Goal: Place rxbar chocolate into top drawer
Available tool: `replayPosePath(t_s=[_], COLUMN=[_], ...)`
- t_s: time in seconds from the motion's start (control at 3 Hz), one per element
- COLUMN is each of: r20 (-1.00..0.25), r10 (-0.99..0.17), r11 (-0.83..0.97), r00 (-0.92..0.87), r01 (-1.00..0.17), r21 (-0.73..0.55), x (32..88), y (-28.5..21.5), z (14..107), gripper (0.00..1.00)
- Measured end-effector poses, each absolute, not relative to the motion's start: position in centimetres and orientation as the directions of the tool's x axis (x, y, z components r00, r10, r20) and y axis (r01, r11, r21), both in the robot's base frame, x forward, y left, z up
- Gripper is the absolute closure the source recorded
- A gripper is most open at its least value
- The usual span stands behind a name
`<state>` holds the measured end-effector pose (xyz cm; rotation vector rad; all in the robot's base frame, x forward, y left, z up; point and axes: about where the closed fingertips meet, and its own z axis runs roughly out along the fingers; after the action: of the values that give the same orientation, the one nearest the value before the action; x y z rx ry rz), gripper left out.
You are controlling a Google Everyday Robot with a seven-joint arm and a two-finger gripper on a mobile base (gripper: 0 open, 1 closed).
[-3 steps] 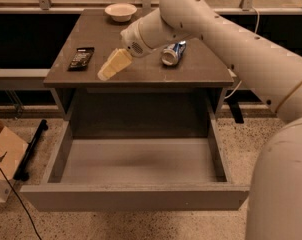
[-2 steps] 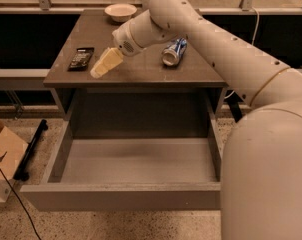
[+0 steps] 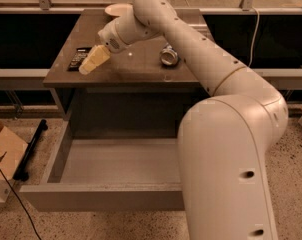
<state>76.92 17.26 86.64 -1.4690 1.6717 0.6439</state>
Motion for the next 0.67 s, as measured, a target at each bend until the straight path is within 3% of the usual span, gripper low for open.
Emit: replayPosePath(t_s=[0.67], r20=[-0.823], r10=[-0.568], r11=[0.116], r00=[0.005], r01=[-0.990], r21=[-0.085], x=[77.3], y=[21.3], z=[84.8], gripper=[0.00])
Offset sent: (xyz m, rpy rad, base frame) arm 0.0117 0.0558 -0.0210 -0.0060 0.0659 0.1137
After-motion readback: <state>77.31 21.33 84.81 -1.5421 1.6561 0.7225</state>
